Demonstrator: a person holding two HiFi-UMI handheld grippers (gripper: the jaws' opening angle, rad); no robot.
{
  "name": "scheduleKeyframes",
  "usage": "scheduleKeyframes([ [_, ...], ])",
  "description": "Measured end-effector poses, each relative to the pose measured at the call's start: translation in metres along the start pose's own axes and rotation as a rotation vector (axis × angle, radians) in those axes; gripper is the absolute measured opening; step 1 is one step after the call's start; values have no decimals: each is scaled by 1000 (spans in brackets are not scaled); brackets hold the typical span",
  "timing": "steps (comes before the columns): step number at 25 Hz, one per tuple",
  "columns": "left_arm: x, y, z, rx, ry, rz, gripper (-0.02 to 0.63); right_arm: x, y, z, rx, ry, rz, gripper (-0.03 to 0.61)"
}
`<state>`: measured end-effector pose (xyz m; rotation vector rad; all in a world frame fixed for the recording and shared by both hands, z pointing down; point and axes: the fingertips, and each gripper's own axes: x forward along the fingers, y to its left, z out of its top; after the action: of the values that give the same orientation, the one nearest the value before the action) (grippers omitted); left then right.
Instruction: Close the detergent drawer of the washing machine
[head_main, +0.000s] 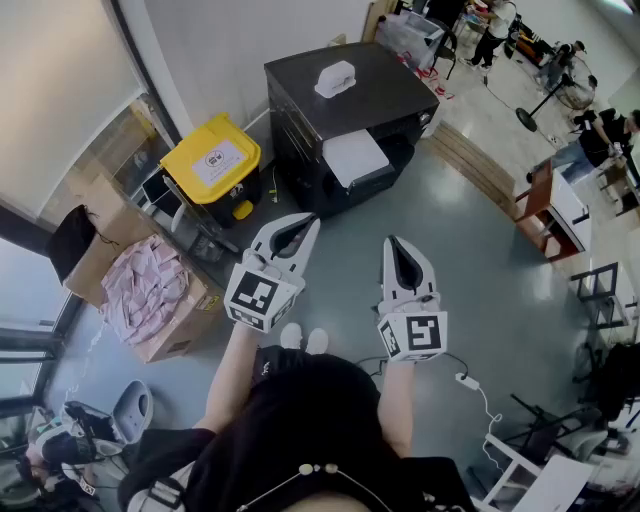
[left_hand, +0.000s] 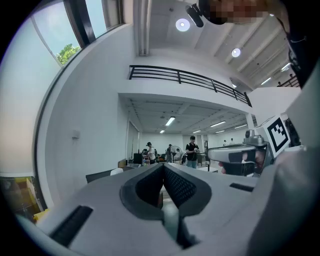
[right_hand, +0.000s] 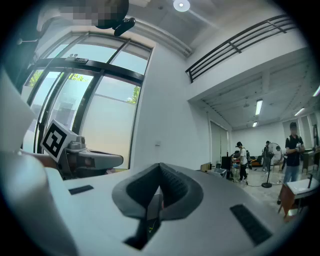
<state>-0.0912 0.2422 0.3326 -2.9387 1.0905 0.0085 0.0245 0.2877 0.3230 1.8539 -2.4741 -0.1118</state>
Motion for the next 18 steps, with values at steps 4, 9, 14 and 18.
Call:
scheduleKeyframes([
  [4, 5, 1, -1, 14, 8, 0, 5, 1, -5, -1, 12, -1, -7, 2],
  [9, 6, -2, 0, -14, -12, -12, 5, 0, -8, -3, 4, 10, -14, 2],
  [14, 7, -1, 0, -39, -23, -28, 5, 1, -12, -4, 26, 1, -14, 2],
  [18, 8, -6, -2, -80, -38, -57, 5, -6, -17, -4, 61, -40, 2, 3],
])
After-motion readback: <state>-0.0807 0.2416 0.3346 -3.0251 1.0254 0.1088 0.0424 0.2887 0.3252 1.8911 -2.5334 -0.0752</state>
